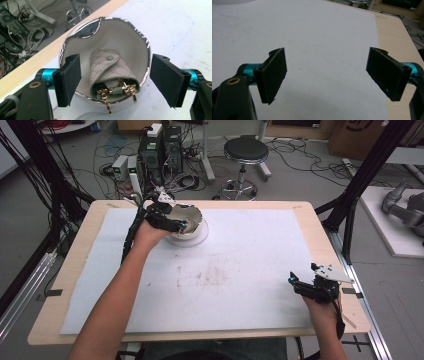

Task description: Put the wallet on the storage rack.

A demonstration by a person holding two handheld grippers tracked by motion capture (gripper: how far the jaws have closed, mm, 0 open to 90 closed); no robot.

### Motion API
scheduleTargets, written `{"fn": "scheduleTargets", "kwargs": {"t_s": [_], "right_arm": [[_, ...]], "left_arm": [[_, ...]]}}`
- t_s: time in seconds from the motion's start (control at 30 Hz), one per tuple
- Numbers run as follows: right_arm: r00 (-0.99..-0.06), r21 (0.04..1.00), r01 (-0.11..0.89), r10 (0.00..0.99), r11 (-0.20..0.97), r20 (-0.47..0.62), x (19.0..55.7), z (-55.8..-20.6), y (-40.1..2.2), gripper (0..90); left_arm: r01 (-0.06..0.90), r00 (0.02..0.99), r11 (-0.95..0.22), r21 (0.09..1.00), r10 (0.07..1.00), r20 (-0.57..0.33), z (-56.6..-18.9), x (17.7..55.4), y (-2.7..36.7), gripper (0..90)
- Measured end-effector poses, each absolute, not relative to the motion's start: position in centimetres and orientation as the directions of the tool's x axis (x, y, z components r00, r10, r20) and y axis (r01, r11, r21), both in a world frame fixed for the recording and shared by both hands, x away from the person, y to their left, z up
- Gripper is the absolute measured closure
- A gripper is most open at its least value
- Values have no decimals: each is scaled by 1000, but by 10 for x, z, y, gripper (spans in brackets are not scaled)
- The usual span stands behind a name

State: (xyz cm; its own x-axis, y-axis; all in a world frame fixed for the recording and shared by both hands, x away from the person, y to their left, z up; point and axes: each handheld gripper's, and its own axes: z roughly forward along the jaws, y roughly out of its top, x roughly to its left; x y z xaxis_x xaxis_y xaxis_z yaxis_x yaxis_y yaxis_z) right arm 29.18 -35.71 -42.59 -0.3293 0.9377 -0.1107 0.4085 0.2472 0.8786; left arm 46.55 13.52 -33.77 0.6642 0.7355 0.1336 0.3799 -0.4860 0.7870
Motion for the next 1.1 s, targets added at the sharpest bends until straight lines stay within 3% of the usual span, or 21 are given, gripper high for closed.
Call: {"fn": "scheduleTargets", "kwargs": {"t_s": [0.63, 1.1], "right_arm": [[-424, 873, 386, 898, 298, -119, 323, -427, -320, 171], [-444, 875, 382, 889, 299, -110, 333, -427, -312, 171]], "left_arm": [[318, 661, -404, 858, 743, 104, -327, 413, 181, 217], [307, 690, -328, 893, 723, 28, -348, 373, 214, 203]]}}
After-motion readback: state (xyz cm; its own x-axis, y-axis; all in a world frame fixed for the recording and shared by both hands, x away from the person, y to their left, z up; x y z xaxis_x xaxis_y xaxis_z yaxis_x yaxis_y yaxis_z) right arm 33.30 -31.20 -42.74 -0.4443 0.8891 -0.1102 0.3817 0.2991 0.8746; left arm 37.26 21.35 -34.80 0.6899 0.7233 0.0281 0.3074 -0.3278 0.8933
